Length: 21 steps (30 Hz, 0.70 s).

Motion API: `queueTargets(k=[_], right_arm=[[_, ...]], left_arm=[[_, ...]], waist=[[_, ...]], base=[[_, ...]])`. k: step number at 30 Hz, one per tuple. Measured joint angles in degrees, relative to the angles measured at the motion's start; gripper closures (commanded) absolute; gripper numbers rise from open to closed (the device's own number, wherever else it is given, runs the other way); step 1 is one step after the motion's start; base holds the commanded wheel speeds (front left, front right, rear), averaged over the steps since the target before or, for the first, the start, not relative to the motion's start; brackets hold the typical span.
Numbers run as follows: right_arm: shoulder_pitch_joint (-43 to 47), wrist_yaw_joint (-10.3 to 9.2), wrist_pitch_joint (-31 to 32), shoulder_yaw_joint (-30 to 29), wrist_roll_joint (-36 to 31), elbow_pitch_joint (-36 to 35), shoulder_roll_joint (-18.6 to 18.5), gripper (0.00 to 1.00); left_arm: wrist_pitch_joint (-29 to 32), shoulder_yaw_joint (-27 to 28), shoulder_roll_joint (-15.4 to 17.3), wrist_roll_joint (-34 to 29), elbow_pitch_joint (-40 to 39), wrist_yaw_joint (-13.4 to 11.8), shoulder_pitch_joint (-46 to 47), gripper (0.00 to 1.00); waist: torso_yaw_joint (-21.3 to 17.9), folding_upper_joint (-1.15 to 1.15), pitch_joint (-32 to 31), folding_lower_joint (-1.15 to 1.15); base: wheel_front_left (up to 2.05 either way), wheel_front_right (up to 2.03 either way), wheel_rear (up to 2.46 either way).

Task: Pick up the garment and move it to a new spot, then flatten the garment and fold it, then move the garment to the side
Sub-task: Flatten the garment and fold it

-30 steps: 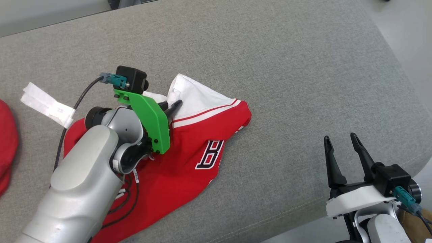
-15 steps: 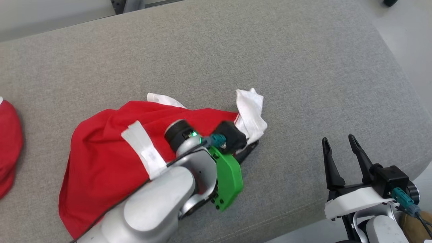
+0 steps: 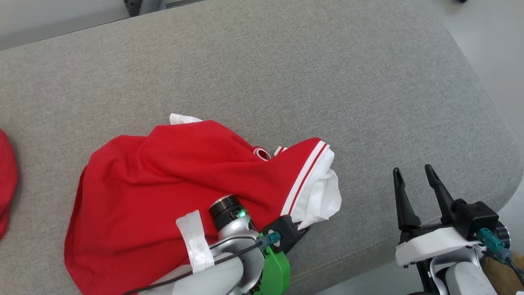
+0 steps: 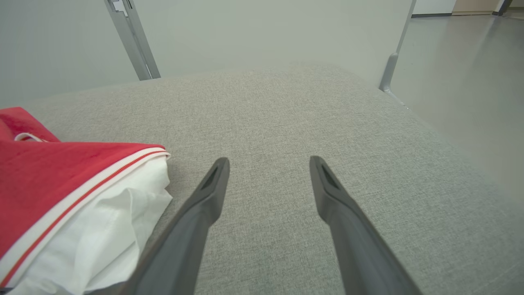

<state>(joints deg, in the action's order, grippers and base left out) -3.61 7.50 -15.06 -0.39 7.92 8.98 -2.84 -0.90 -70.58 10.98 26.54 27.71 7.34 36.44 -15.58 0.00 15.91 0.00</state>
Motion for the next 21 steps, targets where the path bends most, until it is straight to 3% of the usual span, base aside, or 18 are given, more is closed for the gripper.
queueTargets(k=[1,2,3,9,12,17,21], right_arm=[[0.0,0.0,0.0,0.0,0.0,0.0,0.0,0.0],[-0.01,0.0,0.0,0.02,0.01,0.01,0.0,0.0],[-0.01,0.0,0.0,0.02,0.01,0.01,0.0,0.0],[0.24,0.0,0.0,0.02,-0.08,0.12,0.0,0.0],[0.72,0.0,0.0,-0.26,-0.35,0.12,0.0,0.0],[1.21,0.0,0.0,-1.27,-1.0,-0.14,0.0,0.0],[1.96,0.0,0.0,-1.87,-1.72,-1.33,0.03,0.0]], left_arm=[[0.0,0.0,0.0,0.0,0.0,0.0,0.0,0.44],[-2.99,-0.43,-0.47,-1.03,1.21,0.02,0.18,0.15],[-2.99,-0.43,-0.47,-1.03,1.21,0.02,0.18,0.0],[-10.13,0.25,-2.63,3.21,2.25,0.04,-0.66,0.0],[-12.72,1.24,-3.55,9.71,-1.44,0.13,-2.66,0.0],[-13.89,7.02,-1.75,14.25,-4.91,0.11,-4.44,0.0],[-14.07,14.48,0.44,13.78,-9.92,-3.79,-7.41,0.0]], waist=[[0.0,0.0,0.0,0.0],[0.15,0.0,-0.05,0.0],[0.15,0.0,-0.05,0.0],[0.64,0.0,-0.96,0.0],[0.9,0.0,-1.48,0.0],[2.08,0.0,-2.31,0.0],[3.59,0.0,-3.11,0.0]], base=[[0.0,0.0,0.0],[0.0,0.0,0.0],[0.0,0.0,0.0],[0.0,0.0,0.0],[0.0,0.0,0.0],[0.0,0.0,0.0],[0.0,0.0,0.0]])
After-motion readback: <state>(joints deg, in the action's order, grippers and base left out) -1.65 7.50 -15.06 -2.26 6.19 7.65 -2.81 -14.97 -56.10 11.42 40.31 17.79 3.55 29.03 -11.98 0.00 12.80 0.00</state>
